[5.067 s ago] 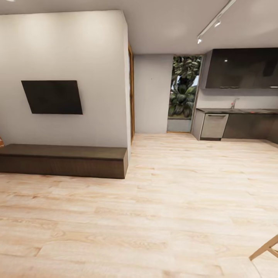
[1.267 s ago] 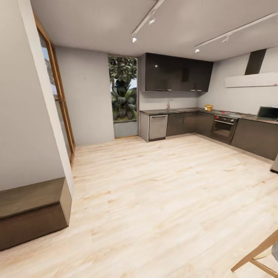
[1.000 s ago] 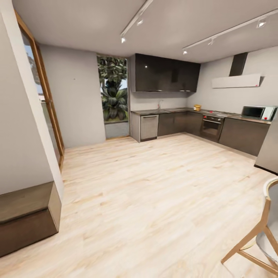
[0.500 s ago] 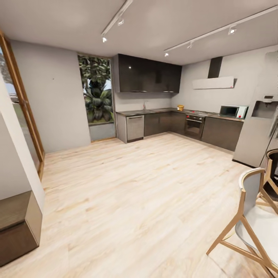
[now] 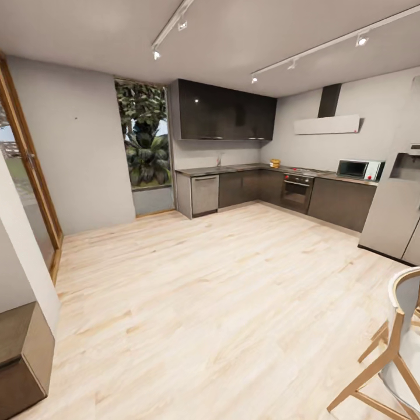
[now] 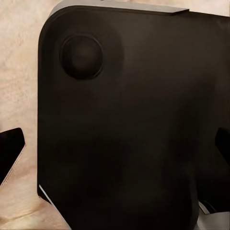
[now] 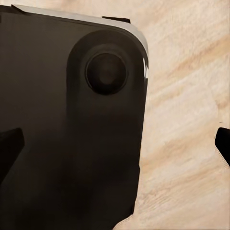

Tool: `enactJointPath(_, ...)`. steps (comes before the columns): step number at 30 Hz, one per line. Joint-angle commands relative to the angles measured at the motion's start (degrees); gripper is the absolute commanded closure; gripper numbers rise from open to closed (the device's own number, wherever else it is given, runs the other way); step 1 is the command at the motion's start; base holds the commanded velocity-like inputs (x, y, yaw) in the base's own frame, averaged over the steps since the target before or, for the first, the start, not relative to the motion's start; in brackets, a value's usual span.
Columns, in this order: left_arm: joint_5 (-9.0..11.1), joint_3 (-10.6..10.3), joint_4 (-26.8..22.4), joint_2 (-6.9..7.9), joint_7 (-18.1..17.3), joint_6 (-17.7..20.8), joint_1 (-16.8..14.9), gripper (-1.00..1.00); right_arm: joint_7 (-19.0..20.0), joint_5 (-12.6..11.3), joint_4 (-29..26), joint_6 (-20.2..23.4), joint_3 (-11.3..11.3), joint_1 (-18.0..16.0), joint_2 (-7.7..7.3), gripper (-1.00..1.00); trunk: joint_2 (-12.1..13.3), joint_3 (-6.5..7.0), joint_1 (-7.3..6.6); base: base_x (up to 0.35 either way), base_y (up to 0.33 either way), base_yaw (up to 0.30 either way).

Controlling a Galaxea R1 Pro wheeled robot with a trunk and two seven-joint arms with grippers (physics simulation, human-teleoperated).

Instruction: In the kitchen, take the popcorn bag from the countertop, put it into the microwave, and heat it until the popcorn is cooked so the cooked popcorn ends up inside the bag.

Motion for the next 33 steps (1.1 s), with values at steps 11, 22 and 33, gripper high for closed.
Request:
enactJointPath(11,0.47,-0.45,-0.10,0.00,0.03,0.19,0.01,-1.00,-0.08,0.87,0.08,0.31,0.69,-0.02,0.20,-1.00,-0.02,-0.04,0.04,0.322,0.086,0.000)
enactJointPath(22,0.40,-0.68,-0.19,0.10,-0.11,0.28,0.01,-1.00,-0.54,1.05,0.08,-0.11,0.22,-0.02,0.20,-1.00,-0.02,-0.04,0.04,0.322,0.066,0.000)
enactJointPath(33,0.30,-0.79,-0.25,0.02,-0.23,0.73,0.01,-1.00,-0.62,0.89,0.08,-0.25,0.02,-0.02,0.24,-1.00,-0.02,-0.04,0.04,0.323,0.002,0.000)
